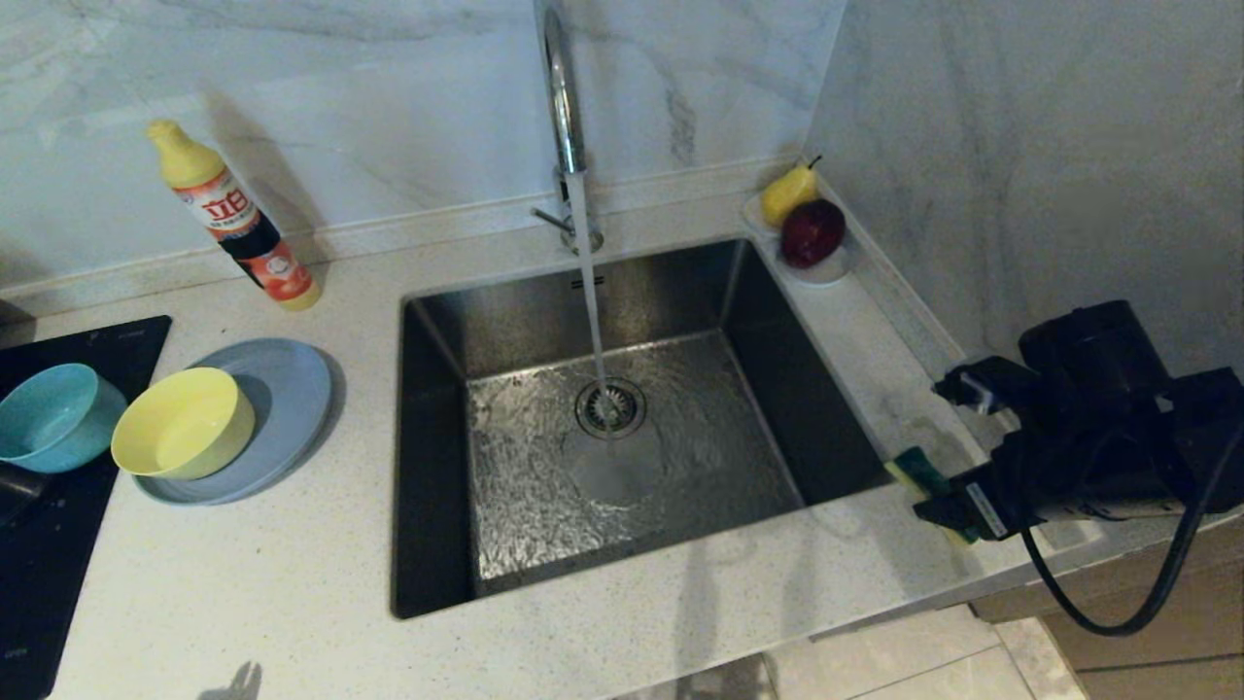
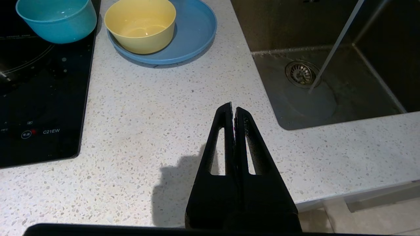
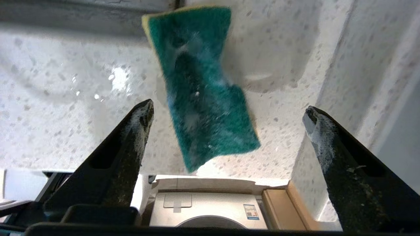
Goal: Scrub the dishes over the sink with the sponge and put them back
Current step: Pick up a bowl and the sponge
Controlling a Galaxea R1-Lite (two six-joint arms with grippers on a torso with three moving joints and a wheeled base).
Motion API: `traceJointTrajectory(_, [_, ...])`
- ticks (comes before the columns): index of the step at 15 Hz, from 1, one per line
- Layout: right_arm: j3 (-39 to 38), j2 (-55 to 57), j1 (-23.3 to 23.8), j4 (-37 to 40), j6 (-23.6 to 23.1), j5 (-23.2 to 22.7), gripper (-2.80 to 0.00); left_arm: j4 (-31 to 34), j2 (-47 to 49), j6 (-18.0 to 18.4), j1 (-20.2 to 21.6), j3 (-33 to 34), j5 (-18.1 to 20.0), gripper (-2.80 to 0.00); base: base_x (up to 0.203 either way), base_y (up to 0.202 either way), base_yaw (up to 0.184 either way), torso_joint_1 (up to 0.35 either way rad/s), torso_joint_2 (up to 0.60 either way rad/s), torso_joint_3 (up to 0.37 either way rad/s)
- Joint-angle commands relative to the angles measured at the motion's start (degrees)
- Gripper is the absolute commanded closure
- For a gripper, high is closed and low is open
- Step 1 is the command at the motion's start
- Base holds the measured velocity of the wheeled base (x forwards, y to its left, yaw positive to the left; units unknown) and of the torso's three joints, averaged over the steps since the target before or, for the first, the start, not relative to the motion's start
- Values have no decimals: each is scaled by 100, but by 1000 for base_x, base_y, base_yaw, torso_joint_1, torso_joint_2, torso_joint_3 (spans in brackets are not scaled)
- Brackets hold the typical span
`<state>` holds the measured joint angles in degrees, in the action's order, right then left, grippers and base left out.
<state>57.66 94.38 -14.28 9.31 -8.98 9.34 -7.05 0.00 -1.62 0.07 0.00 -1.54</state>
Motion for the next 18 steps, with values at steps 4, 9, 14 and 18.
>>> traceJointTrajectory(4, [-228,-120,-5,-26,2,-87,-280,-7,9,-5,1,229,-4,0,0,0,0,0,0,0])
traceJointTrajectory(9, [-361,-139,-5,-44,11,-152,-280,-7,9,-5,1,229,-4,0,0,0,0,0,0,0])
traceJointTrajectory(14, [-440,-115,-5,-52,20,-201,-280,-7,9,-5,1,229,-4,0,0,0,0,0,0,0])
traceJointTrajectory(18, [-484,-86,-5,-61,20,-248,-280,-7,9,-5,1,229,-4,0,0,0,0,0,0,0])
